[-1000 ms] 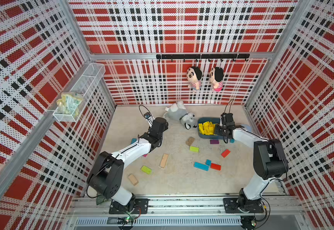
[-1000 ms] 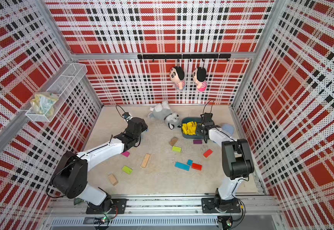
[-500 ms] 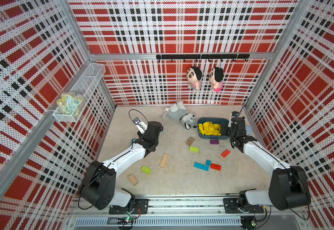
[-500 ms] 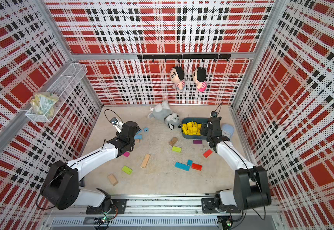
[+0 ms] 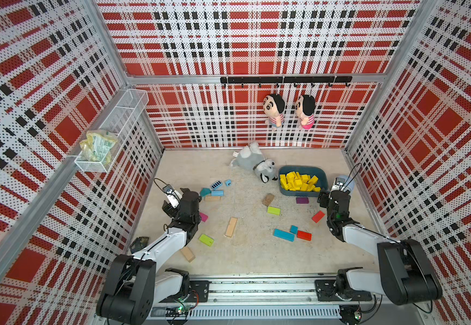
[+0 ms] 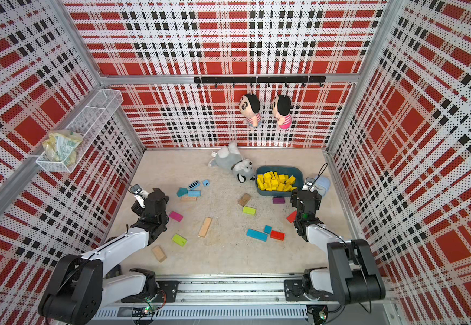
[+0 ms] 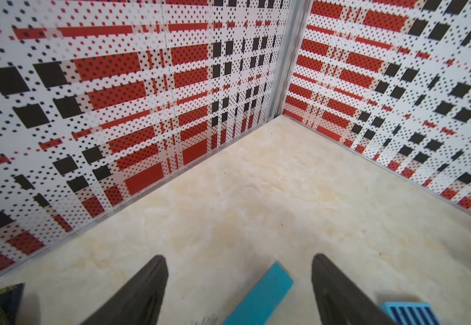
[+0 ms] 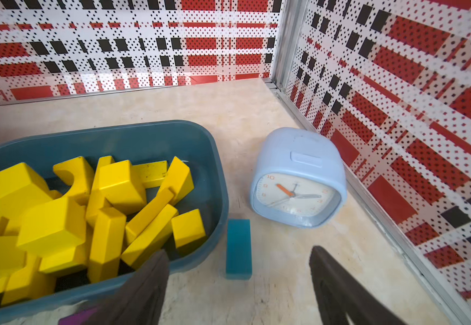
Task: Pick out the yellow building blocks
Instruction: Reset both arms
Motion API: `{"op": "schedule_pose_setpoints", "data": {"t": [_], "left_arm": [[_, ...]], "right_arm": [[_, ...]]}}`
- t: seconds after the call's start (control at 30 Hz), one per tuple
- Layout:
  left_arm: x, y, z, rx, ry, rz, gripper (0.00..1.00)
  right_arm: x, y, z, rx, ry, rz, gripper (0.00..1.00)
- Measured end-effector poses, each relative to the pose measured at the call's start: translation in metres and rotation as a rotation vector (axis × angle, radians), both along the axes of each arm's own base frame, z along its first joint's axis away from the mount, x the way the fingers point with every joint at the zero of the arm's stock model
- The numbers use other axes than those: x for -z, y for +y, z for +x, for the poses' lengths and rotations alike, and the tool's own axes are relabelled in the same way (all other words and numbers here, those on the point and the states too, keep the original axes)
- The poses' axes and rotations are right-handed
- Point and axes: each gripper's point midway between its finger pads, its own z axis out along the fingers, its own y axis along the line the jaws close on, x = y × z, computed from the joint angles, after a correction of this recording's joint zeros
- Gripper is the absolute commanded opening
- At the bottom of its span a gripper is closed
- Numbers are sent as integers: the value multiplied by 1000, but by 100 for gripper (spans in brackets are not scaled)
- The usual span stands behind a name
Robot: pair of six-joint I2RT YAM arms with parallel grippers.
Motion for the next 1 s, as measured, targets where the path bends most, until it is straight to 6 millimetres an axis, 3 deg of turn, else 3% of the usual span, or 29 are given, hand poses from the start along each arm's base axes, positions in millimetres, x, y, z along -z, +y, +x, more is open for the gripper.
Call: {"op": "schedule_pose_setpoints", "data": {"t": [0.13,0.2,0.23,0.33,0.43,0.7,0.87,1.0], "left_arm": [[11,0,-3,88,-1,48,87],[11,-4,-4,140,-42,72,96],[11,-5,-5,157,-62,78,100],[11,-5,-5,198,-113,105,98],[12,-9,2,251,-146,119,98],[16,-35,21,423,-185,153,98],[2,-20,26,365,-238,142,98],[-2,-21,28,346,-247,148,98]], "right_arm": [[7,9,14,-68,-21,-23,84],[8,15,16,-105,-54,-28,85],[8,16,14,-117,-72,-30,85],[15,21,1,-156,-111,-35,87],[27,25,-12,-192,-111,-43,100],[-2,22,7,-183,-206,-32,100],[-3,11,8,-150,-212,-12,100],[-3,11,8,-149,-213,-5,100]]}}
